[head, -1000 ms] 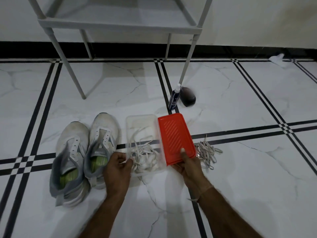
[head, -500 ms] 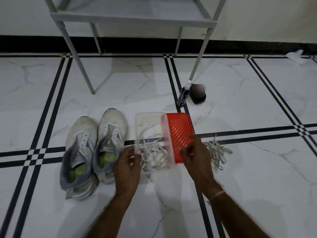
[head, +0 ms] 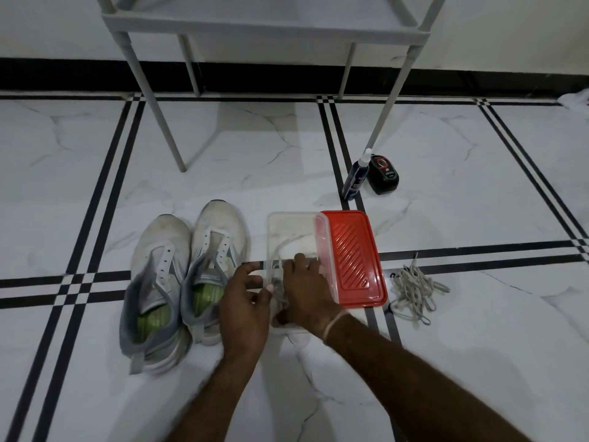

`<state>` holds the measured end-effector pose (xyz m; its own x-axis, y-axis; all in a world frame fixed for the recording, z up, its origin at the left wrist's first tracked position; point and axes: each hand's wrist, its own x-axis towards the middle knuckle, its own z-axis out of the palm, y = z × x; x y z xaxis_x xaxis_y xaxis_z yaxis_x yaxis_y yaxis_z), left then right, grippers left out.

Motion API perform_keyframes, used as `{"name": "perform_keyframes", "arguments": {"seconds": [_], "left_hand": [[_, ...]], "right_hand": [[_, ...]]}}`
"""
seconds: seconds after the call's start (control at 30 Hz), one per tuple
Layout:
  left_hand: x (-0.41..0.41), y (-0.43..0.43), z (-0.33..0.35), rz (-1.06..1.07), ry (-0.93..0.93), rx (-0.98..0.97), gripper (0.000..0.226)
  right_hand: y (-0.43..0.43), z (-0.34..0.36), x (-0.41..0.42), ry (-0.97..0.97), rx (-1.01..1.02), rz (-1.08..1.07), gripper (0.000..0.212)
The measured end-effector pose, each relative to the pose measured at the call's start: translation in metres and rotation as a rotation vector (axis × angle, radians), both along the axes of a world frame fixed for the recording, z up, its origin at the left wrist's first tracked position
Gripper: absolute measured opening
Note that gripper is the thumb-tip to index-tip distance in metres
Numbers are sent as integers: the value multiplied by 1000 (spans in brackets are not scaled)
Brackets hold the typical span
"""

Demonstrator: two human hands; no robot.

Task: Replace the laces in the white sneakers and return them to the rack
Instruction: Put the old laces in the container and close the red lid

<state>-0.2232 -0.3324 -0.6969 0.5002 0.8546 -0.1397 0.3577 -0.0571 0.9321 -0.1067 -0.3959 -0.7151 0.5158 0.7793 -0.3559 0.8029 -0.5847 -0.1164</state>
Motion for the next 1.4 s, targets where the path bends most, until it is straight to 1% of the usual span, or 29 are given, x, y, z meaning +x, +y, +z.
{"name": "perform_keyframes", "arguments": {"seconds": [0.03,0.07,0.1,0.17,0.2,0.23,0.27,0.33,0.37,0.4,0.43,0.47,0.53,0.6,0.63,0.67,0.73,0.77,0.87,0.93,0.97,1.0,1.07,1.13,1.17,1.23,1.3,1.4], "left_hand": [[0,1,1,1,-6,-22,38],[0,2,1,8,-10,-47,37],[0,3,0,17,-11,-65,37],[1,5,-1,24,12,-76,37],[2,5,1,21,25,-72,37],[3,4,3,15,28,-52,38],[3,4,7,5,24,3,40],[5,6,20,-15,-9,170,40],[9,9,30,-40,-45,229,39],[13,12,37,-102,-74,245,38],[19,16,47,-202,-89,213,39],[25,19,56,-320,-91,142,40],[36,20,76,-500,-120,-64,36],[43,15,90,-544,-172,-180,35],[45,11,95,-543,-203,-245,39],[47,8,97,-542,-233,-348,45],[51,1,95,-556,-246,-532,56],[52,0,93,-557,-228,-573,58],[51,-6,91,-620,-174,-575,54],[48,-9,91,-641,-152,-575,57],[48,-10,93,-643,-151,-574,58],[48,-12,96,-653,-148,-570,57],[51,-16,100,-667,-149,-612,56],[53,-20,106,-667,-130,-680,58],[52,-21,109,-678,-119,-706,56],[50,-24,109,-701,-105,-765,50],[47,-28,107,-687,-93,-824,48],[38,-36,100,-744,-35,-814,51]], "right_hand": [[0,-4,-2,28,35,-12,112],[-1,-8,-3,73,79,-26,100],[0,-11,-4,119,126,-42,80],[0,-12,-4,208,211,-62,33],[-1,-11,-3,252,243,-72,18],[-2,-8,0,297,262,-100,10],[-5,-3,4,349,289,-136,7],[-11,14,15,494,371,-198,9],[-15,26,21,549,416,-202,11],[-18,37,25,588,456,-190,11],[-21,48,29,605,496,-175,11],[-24,60,32,623,546,-164,14],[-28,87,35,719,674,-171,10],[-32,108,35,826,810,-217,6],[-34,116,35,845,872,-263,7],[-36,118,35,862,922,-317,10],[-39,117,33,853,994,-408,15],[-41,115,31,817,1011,-435,13],[-47,113,25,619,1044,-460,6],[-50,111,23,511,1068,-450,9],[-52,110,21,513,1096,-464,13],[-52,110,16,566,1143,-509,16],[-53,110,4,802,1257,-660,24],[-57,111,-5,1054,1304,-810,33],[-60,112,-8,1138,1297,-844,37],[-68,114,-10,1210,1246,-839,40],[-76,117,-10,1234,1251,-855,38],[-90,113,-8,1224,1284,-896,36]]}}
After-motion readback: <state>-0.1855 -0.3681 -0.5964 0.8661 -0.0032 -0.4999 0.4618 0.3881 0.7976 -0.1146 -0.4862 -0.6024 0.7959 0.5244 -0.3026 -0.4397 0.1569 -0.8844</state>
